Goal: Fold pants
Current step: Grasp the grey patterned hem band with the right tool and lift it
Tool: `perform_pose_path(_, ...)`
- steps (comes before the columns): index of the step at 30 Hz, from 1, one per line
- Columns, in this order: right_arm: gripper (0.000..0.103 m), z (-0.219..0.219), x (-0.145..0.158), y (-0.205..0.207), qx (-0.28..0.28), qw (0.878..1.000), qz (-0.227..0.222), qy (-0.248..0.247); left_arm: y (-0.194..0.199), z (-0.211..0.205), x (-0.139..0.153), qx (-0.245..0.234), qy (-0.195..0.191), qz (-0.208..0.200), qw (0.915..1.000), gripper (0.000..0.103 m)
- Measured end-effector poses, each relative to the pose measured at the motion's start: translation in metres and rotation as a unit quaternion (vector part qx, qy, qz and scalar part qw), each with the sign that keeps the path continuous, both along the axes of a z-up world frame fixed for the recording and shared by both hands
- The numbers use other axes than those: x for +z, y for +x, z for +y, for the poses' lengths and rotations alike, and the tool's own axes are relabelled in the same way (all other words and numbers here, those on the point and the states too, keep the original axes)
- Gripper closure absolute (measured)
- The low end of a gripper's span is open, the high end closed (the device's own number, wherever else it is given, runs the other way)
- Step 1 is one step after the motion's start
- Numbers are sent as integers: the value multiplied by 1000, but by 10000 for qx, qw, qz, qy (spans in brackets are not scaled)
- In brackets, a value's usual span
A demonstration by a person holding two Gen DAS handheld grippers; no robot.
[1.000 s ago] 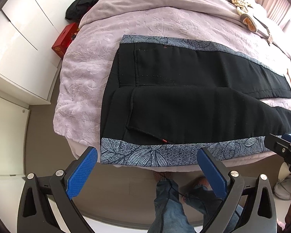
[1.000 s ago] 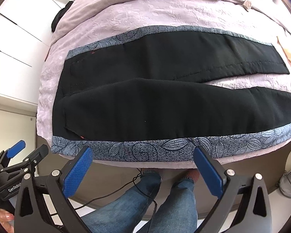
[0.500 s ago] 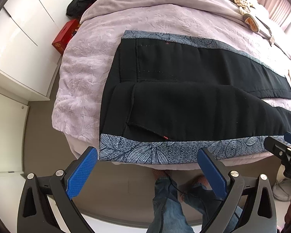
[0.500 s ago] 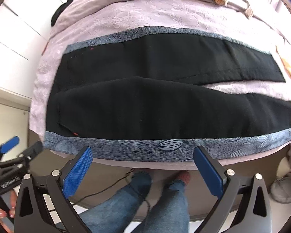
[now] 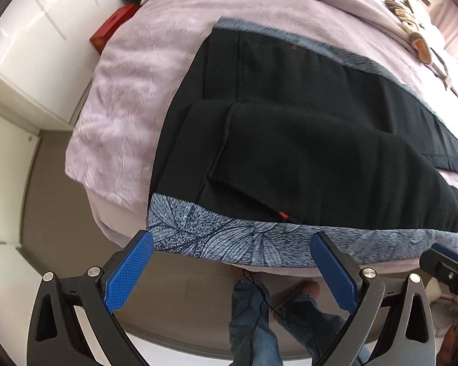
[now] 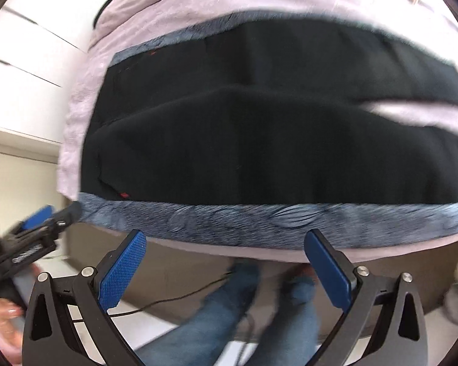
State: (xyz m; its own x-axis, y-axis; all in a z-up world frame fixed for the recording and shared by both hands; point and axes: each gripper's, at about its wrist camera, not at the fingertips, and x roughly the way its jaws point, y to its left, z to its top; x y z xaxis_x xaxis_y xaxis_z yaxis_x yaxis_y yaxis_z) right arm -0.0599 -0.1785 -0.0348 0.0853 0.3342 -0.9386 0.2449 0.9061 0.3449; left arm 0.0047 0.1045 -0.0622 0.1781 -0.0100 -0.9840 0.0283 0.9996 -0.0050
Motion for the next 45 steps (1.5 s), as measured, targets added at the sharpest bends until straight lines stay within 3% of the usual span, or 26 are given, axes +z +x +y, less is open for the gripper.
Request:
perform_pose_path(5, 0, 6, -37, -6, -272, 9912, 25, 1294, -5, 9, -24, 223, -198, 86, 9995, 0)
perform_pose_path(6, 0, 8, -44, -8, -349, 9867, 26, 1588, -5, 11, -27, 248, -304, 96, 9992, 7)
perform_pose_path(7, 3, 9, -51, -10, -415, 9817, 18, 1857, -6, 13, -30, 283, -398, 110, 9987, 22)
perform_pose_path(8, 8, 12, -59, -13, -473, 9754, 16, 2153, -6, 16, -35, 328, -531, 184, 9979, 27)
perform_pose_path(9, 30, 15, -64, -15, -489, 9726, 51, 2272, -7, 18, -38, 370, -661, 257, 9968, 27)
perform_pose_path(10, 45, 17, -72, -17, -486, 9697, 138, 2391, -8, 22, -41, 447, -833, 300, 9951, 27)
perform_pose_path(11, 46, 20, -80, -21, -480, 9662, 240, 2523, -10, 26, -44, 527, -1011, 316, 9930, 27)
perform_pose_path(16, 46, 23, -104, -26, -639, 9617, 250, 2654, -22, 32, -47, 543, -1262, 313, 9900, 27)
perform_pose_path(22, 46, 14, -81, -11, -848, 9504, -339, 2973, -37, 40, -53, 702, -1574, 474, 9839, 27)
perform_pose_path(26, 46, 25, -99, -12, -834, 9490, -19, 3039, -41, 41, -58, 830, -1805, 584, 9783, 27)
perform_pose_path(27, 46, 30, -106, -10, -937, 9449, 56, 3137, -42, 38, -58, 821, -1822, 569, 9782, 27)
perform_pose_path(30, 63, 34, -103, -2, -1229, 9231, -169, 3639, -38, 34, -55, 860, -2097, 525, 9725, 27)
perform_pose_path(32, 63, 34, -84, 4, -1179, 9172, -456, 3780, -32, 29, -52, 964, -2452, 507, 9633, 27)
perform_pose_path(34, 63, 35, -66, 11, -1024, 9166, -644, 3810, -21, 27, -51, 1158, -2721, 439, 9543, 27)
perform_pose_path(37, 63, 39, -53, 17, -898, 9159, -725, 3846, -7, 29, -52, 1453, -2816, 350, 9478, 27)
perform_pose_path(39, 63, 42, -50, 19, -859, 9172, -712, 3824, 4, 29, -52, 1512, -2694, 311, 9506, 31)
perform_pose_path(40, 63, 40, -53, 19, -877, 9175, -700, 3816, 7, 29, -51, 1471, -2639, 265, 9529, 41)
perform_pose_path(41, 63, 41, -56, 16, -931, 9181, -675, 3792, 11, 29, -50, 1391, -2571, 321, 9558, 41)
perform_pose_path(45, 63, 13, -75, 1, -1299, 9224, -494, 3603, 14, 35, -51, 1379, -2744, 423, 9507, 40)
